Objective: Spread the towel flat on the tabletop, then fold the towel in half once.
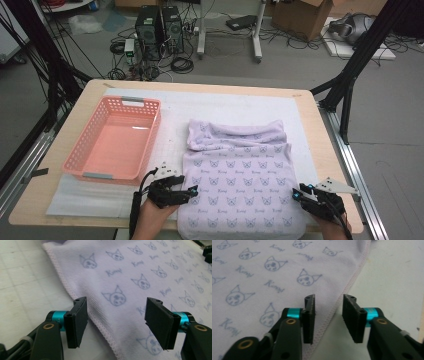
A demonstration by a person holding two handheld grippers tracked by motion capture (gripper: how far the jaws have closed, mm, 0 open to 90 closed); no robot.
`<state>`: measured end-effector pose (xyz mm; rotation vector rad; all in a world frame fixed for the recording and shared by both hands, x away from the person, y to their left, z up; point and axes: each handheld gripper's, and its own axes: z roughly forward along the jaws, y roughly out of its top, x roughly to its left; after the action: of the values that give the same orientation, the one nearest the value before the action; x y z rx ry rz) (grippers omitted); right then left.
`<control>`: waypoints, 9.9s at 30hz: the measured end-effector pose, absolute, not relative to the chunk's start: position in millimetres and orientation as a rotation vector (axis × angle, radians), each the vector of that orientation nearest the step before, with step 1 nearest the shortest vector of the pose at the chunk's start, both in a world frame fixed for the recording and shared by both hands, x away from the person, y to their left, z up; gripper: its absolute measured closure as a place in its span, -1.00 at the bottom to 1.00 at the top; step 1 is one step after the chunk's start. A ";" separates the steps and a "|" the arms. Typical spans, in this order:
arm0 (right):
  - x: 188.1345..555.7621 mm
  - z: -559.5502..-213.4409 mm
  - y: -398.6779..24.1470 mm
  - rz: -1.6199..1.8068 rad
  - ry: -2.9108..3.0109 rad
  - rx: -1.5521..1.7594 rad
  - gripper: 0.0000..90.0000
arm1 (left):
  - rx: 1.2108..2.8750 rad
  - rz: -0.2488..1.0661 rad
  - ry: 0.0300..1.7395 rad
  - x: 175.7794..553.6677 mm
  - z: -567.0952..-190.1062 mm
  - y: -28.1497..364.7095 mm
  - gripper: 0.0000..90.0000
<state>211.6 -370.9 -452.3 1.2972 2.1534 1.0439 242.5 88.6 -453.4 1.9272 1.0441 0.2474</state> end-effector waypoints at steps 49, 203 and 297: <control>164.2 -438.0 -359.5 1.037 2.129 1.302 0.37 | 1.858 0.239 1.054 206.7 -458.5 89.7 0.13; 242.0 -424.4 -378.8 1.254 2.054 1.258 -0.58 | 1.630 0.292 0.977 299.5 -432.2 107.8 -0.26; 274.5 -415.8 -390.0 1.284 2.043 1.403 0.95 | 1.739 0.304 1.117 296.0 -423.3 108.4 0.93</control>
<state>274.5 -390.0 -415.8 1.4034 2.0433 1.2839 296.0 108.4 -423.3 1.7392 1.1171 0.3038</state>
